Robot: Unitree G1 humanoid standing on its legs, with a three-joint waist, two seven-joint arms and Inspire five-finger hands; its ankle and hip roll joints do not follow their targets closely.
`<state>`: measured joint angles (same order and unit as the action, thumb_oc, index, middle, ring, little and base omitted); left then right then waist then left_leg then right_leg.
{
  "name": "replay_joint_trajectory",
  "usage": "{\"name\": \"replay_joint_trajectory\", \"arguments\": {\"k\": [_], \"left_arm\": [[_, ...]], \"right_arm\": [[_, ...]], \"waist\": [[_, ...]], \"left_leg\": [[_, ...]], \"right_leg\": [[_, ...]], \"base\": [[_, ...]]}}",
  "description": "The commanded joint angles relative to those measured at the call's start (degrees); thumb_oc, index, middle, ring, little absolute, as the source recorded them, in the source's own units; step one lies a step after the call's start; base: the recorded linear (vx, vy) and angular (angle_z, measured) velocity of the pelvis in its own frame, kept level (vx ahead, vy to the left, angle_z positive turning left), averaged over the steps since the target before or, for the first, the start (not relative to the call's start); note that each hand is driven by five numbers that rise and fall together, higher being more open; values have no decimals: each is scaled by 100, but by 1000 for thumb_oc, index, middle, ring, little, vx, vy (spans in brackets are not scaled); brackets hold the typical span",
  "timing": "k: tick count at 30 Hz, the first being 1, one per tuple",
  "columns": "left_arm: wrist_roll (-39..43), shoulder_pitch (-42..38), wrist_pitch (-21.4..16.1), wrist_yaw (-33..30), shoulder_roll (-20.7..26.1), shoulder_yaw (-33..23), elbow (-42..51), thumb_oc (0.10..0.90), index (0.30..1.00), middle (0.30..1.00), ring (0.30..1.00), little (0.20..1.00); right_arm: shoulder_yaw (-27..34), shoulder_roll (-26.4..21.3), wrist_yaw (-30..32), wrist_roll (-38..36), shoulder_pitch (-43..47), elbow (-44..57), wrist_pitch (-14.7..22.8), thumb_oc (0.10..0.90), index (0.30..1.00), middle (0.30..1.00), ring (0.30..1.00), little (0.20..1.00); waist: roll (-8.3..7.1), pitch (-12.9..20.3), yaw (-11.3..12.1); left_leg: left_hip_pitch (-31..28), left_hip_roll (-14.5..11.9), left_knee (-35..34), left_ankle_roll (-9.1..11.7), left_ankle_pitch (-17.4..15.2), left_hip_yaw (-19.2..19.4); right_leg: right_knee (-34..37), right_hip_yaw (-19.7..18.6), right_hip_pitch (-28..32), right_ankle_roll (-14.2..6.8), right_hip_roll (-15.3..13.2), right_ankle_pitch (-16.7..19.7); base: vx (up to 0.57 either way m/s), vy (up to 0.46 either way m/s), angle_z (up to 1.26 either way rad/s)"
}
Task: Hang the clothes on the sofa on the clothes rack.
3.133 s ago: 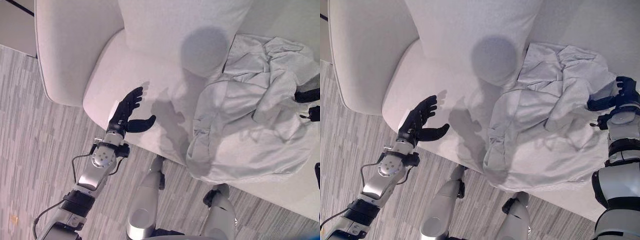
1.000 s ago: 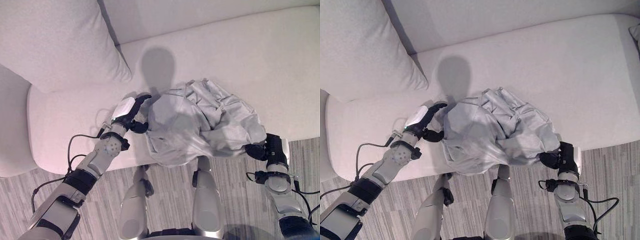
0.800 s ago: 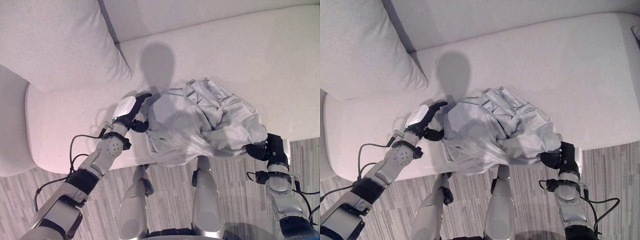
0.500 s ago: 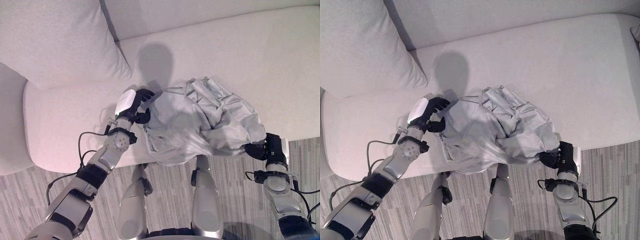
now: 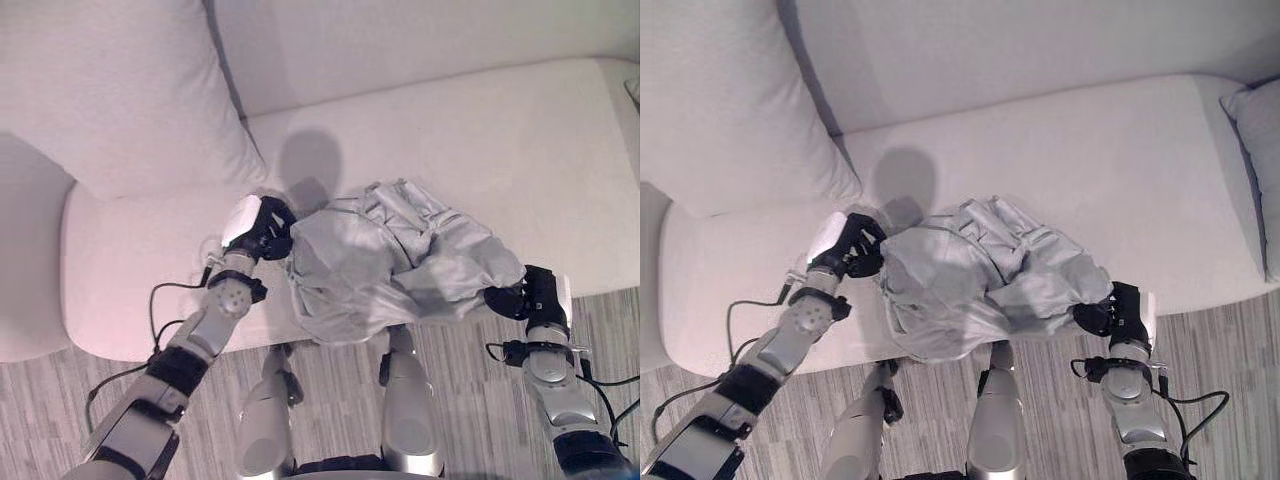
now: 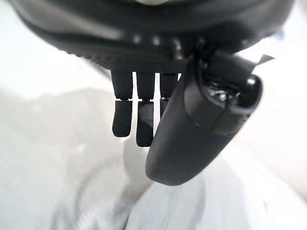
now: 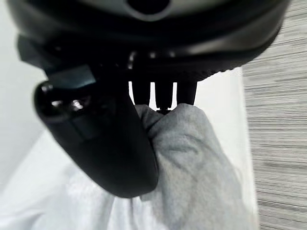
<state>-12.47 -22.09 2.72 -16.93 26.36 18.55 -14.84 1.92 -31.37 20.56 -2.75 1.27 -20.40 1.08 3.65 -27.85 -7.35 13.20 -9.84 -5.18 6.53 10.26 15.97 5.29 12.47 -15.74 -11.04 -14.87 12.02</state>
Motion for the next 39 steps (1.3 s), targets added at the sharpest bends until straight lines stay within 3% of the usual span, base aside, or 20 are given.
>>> {"name": "replay_joint_trajectory", "arguments": {"k": [1, 4, 6, 10, 13, 14, 15, 16, 21, 30, 31, 33, 34, 39], "left_arm": [[219, 461, -444, -217, 301, -665, 550, 400, 300, 300, 300, 300], [355, 989, -581, -272, 274, -1314, 1037, 400, 300, 300, 300, 300], [384, 1134, -605, -257, 265, -1457, 1163, 400, 300, 300, 300, 300], [657, 1624, -742, -134, 254, -2085, 1558, 400, 300, 300, 300, 300], [965, 1870, -740, 65, 200, -2215, 1651, 400, 300, 300, 300, 300], [972, 1888, -733, 72, 200, -2223, 1666, 500, 451, 451, 451, 451], [1084, 1971, -707, 159, 140, -2236, 1637, 739, 808, 808, 808, 808], [1110, 2089, -653, 300, 101, -2179, 1578, 800, 900, 900, 900, 900], [921, 2289, -506, 574, 27, -1923, 1378, 800, 900, 900, 900, 900], [690, 1950, -347, 1001, -69, -1008, 988, 800, 900, 900, 900, 900], [564, 1687, -297, 1015, -65, -738, 855, 800, 900, 900, 900, 900], [495, 1524, -293, 997, -63, -637, 744, 800, 900, 900, 900, 900], [232, 1191, -250, 926, -34, -389, 573, 800, 900, 900, 900, 900], [-93, 357, -166, 758, -125, 98, -3, 800, 900, 900, 900, 900]], "right_arm": [[621, -348, 63, 151, -321, 415, 115, 400, 300, 300, 300, 300], [731, -403, -72, 247, -343, 596, 74, 400, 300, 300, 300, 300], [752, -403, -127, 259, -359, 649, 75, 400, 300, 300, 300, 300], [759, -484, -334, 312, -167, 851, 79, 400, 300, 300, 300, 300], [737, -540, -445, 387, -76, 885, 29, 400, 300, 300, 300, 300], [733, -542, -447, 388, -80, 887, 26, 400, 300, 300, 300, 300], [743, -532, -492, 410, -103, 904, -5, 400, 300, 300, 300, 300], [744, -502, -561, 456, -157, 899, -59, 400, 300, 300, 300, 300], [783, -336, -679, 630, -512, 944, -167, 400, 300, 300, 300, 300], [648, -113, -663, 710, -785, 789, -272, 400, 300, 300, 300, 300], [593, -129, -621, 710, -783, 776, -268, 400, 300, 300, 300, 300], [592, -116, -613, 696, -769, 773, -262, 400, 300, 300, 300, 300], [557, -116, -569, 659, -832, 811, -230, 400, 300, 300, 300, 300], [432, -101, -498, 567, -934, 838, -161, 400, 300, 300, 300, 300]], "waist": [[-84, 843, 303], [-42, 1128, 488], [-56, 1226, 511], [-103, 1660, 782], [-123, 1838, 892], [-121, 1837, 881], [-127, 1884, 906], [-135, 1927, 938], [-139, 1951, 939], [-71, 1631, 664], [-50, 1450, 530], [-49, 1416, 503], [-53, 1259, 365], [-98, 931, 142]], "left_leg": [[-535, -442, 18, 564, -540, -204], [-816, -416, 18, 561, -607, -246], [-839, -407, 18, 548, -602, -266], [-1021, -358, 18, 534, -657, -358], [-1087, -316, 18, 510, -676, -410], [-1094, -314, 18, 509, -679, -416], [-1119, -311, 18, 499, -692, -426], [-1146, -310, 18, 484, -704, -424], [-1195, -320, 18, 484, -729, -390], [-1134, -405, 18, 484, -649, -240], [-1071, -443, 18, 491, -628, -194], [-1012, -446, 18, 483, -586, -169], [-938, -475, 18, 488, -551, -127], [-728, -577, 18, 502, -442, 1]], "right_leg": [[-29, 221, 327, -93, -55, -331], [-29, 388, 745, -82, -79, -430], [-29, 438, 802, -78, -89, -432], [-29, 660, 1185, -63, -117, -512], [-29, 788, 1362, -64, -154, -532], [-29, 796, 1375, -67, -156, -536], [-29, 821, 1409, -70, -163, -537], [-29, 852, 1441, -73, -180, -538], [-29, 850, 1492, -82, -195, -550], [-29, 624, 1239, -99, -109, -516], [-29, 505, 1090, -118, -67, -509], [-29, 465, 992, -113, -64, -474], [-29, 372, 831, -126, -37, -436], [-29, 160, 425, -124, 60, -353]], "base": [[109, 63, 20], [48, 41, 21], [49, 22, 28], [79, 7, 16], [54, 11, 20], [49, 12, 26], [36, 6, 21], [35, 6, 13], [11, -14, 5], [-70, -36, -8], [-118, -14, -15], [-133, -22, -23], [-140, -35, -32], [-110, -39, -19]]}}
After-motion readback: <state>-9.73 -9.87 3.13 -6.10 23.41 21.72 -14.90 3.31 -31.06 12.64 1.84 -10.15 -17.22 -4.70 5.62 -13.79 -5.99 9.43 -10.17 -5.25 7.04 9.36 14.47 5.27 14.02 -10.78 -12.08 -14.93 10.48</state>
